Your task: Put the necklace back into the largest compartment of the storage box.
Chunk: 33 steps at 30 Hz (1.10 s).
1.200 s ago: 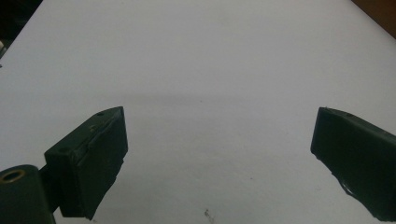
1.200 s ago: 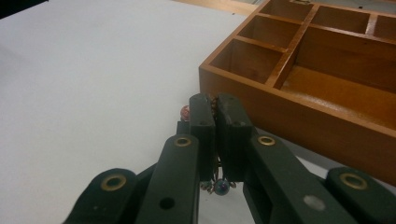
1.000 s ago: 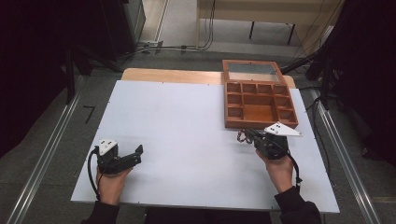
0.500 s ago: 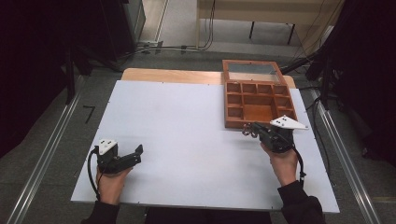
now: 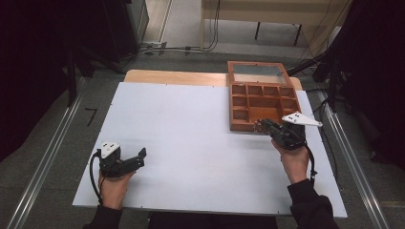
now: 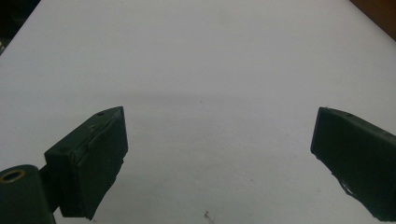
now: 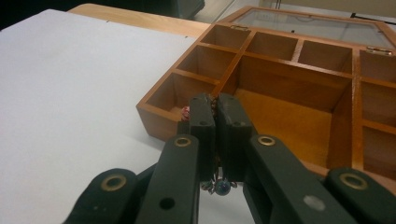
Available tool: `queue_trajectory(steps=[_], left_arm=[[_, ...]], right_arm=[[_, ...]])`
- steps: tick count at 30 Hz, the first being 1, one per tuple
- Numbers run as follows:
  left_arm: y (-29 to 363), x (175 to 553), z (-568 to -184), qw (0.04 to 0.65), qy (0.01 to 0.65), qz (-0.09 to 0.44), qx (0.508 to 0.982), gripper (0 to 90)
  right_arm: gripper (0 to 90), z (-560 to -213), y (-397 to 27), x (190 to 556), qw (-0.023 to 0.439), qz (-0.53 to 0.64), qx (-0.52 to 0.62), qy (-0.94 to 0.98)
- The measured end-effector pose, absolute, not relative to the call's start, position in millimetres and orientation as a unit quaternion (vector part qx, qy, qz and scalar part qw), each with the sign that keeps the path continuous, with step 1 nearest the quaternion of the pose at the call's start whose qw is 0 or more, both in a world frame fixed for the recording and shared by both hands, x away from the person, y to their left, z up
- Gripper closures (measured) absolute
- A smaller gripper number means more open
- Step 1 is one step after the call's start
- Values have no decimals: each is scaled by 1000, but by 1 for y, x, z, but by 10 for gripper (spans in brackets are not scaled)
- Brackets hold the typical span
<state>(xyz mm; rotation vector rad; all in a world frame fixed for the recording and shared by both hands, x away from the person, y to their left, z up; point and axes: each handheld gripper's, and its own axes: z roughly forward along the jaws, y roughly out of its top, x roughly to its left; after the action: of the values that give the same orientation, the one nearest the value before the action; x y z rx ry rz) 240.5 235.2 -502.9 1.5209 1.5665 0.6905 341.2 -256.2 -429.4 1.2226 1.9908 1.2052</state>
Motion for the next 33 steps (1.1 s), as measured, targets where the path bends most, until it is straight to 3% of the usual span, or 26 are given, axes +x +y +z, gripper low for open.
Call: queue_trajectory(steps=[33], left_arm=[[237,241,-503,413,623,276,604,45]], right_arm=[[835,-422,-265,382,272,426,482,716]])
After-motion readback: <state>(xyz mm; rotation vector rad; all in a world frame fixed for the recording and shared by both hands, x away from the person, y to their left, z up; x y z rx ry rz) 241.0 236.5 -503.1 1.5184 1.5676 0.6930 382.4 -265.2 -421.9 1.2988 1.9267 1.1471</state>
